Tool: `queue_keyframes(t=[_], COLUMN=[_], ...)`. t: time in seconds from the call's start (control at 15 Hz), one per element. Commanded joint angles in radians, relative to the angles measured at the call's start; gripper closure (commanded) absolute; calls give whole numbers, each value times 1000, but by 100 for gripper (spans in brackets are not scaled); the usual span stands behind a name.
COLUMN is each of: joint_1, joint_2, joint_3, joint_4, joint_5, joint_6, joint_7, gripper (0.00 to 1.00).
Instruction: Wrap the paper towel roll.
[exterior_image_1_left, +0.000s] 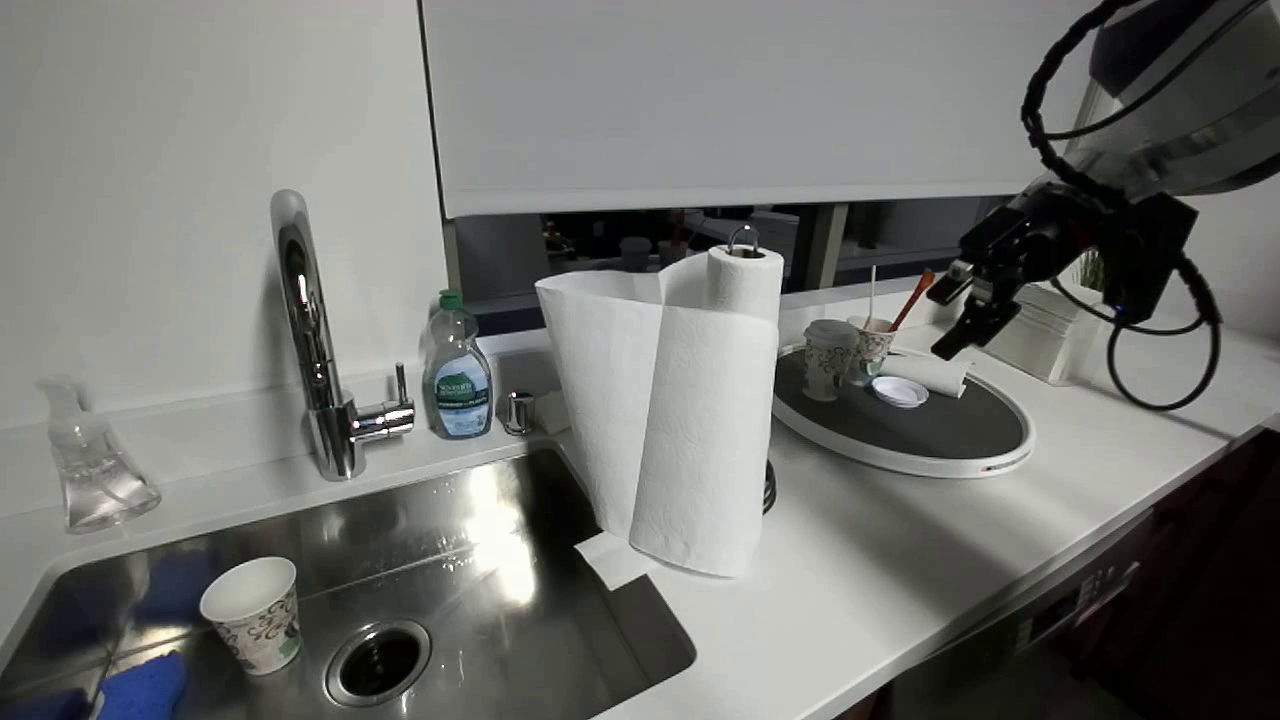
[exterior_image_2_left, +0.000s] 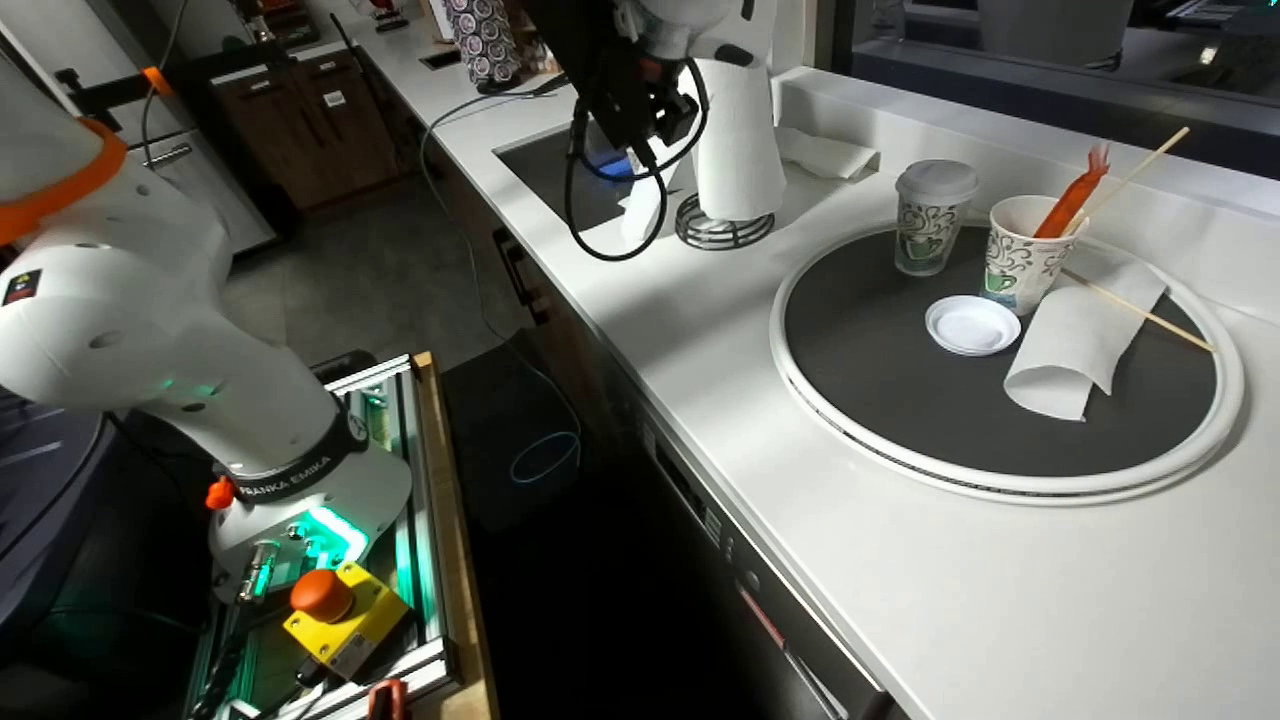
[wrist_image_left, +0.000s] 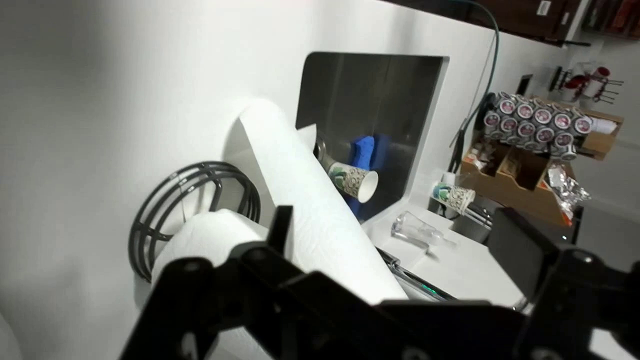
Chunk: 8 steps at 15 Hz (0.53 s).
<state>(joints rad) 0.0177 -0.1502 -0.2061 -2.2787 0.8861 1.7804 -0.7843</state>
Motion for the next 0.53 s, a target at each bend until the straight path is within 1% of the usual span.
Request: queue_keyframes(t=[0.0, 0.27, 0.47], joint_1=[-22, -40, -36], joint_2=[143, 281, 351], joint_3=[38, 84, 123], joint_4=[40, 108, 160], joint_5=[181, 284, 304], joint_6=[18, 7, 23], joint_7=[-163, -276, -315], gripper=[0, 0, 0])
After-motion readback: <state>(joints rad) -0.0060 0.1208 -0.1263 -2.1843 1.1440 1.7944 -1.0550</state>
